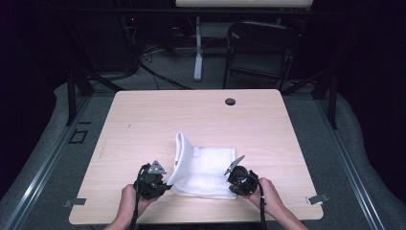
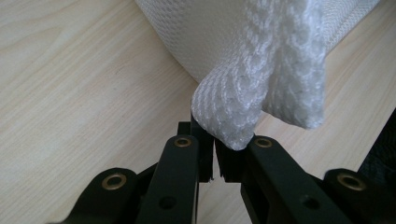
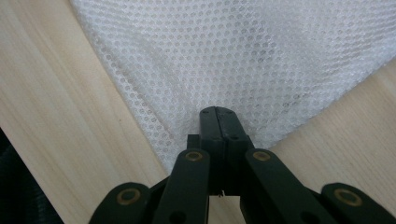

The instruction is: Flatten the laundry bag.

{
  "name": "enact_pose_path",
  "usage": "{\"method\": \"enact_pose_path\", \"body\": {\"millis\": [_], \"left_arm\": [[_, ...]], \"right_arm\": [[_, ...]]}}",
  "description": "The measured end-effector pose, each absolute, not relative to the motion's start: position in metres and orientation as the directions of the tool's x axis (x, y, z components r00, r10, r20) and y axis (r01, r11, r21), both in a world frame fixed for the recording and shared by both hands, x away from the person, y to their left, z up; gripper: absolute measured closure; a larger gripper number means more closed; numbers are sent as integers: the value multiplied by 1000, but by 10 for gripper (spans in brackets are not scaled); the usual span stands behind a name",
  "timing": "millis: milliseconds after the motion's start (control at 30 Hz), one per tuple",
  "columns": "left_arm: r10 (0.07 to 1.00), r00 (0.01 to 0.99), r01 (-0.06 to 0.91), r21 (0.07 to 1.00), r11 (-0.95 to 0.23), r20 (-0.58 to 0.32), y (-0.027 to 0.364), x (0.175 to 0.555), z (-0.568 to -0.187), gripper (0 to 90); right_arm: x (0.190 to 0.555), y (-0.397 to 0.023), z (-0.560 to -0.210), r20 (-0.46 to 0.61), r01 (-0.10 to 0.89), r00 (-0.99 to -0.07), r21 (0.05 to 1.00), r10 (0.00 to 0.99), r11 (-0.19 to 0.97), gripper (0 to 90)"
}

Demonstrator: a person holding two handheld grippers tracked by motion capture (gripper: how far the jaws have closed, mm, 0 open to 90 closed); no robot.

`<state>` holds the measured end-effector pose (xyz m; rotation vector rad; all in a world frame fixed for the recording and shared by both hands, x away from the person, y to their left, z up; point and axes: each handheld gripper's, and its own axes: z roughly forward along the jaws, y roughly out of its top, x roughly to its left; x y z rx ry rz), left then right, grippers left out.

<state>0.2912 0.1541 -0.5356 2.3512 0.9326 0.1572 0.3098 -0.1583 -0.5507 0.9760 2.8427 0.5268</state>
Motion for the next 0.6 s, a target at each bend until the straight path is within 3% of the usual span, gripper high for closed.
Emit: {"method": "enact_pose_path", "body": {"millis": [600], "left_arm": [[652, 735, 638, 511, -576, -183, 158, 293, -540, 874]], "right_arm": [[321, -171, -551, 56, 558, -812, 365, 581, 745, 900]]}}
